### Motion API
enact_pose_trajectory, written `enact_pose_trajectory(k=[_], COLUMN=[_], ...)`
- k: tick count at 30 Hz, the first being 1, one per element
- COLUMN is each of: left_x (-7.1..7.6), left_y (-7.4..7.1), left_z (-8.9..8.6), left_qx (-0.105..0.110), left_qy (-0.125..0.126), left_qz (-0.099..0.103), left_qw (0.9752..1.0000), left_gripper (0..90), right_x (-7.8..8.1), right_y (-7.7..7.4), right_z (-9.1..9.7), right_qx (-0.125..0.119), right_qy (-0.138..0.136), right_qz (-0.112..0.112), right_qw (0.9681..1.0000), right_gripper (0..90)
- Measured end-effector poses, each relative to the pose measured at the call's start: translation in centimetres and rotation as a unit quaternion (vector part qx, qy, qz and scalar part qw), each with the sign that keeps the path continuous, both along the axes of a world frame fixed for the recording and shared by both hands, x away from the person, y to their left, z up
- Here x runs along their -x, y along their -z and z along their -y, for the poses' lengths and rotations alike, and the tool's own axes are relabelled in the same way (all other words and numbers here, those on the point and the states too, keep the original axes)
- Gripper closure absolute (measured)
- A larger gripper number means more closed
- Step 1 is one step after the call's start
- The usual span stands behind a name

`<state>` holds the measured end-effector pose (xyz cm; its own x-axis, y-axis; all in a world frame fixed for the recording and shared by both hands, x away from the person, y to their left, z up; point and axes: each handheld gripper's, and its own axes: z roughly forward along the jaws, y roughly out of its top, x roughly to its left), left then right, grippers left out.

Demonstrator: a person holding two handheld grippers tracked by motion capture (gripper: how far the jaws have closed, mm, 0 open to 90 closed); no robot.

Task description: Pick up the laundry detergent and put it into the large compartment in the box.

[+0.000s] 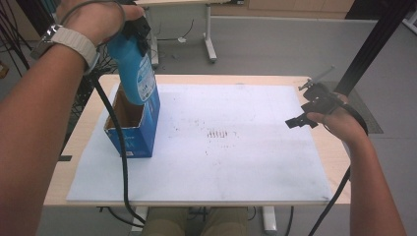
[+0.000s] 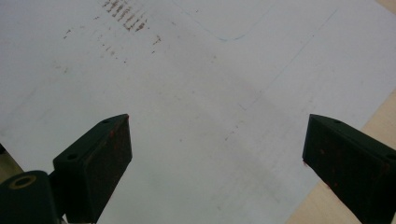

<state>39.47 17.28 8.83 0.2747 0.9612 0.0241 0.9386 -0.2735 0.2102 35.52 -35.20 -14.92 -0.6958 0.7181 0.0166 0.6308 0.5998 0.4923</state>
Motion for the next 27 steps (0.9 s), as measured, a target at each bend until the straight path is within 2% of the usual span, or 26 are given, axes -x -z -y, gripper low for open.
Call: enact_pose_trajectory(k=[16, 21, 27], left_x=[0.0, 0.0, 0.0], left_y=[-0.1, -0.1, -0.1], left_z=[-1.5, -2.2, -2.6], left_qx=[-0.005, 0.003, 0.001], left_qy=[-0.045, -0.057, -0.068], left_qz=[0.003, 0.007, 0.009], left_qw=[0.9990, 0.9984, 0.9977], left_gripper=[38.6, 38.6, 38.6], right_x=[0.0, 0.1, 0.2], right_y=[0.2, 0.1, 0.0], right_z=[0.2, 0.4, 0.6], right_qx=[0.001, 0.001, 0.002], right_qy=[0.003, 0.005, 0.008], right_qz=[-0.003, -0.003, -0.003], right_qw=[1.0000, 1.0000, 1.0000], right_gripper=[8.0, 8.1, 8.0])
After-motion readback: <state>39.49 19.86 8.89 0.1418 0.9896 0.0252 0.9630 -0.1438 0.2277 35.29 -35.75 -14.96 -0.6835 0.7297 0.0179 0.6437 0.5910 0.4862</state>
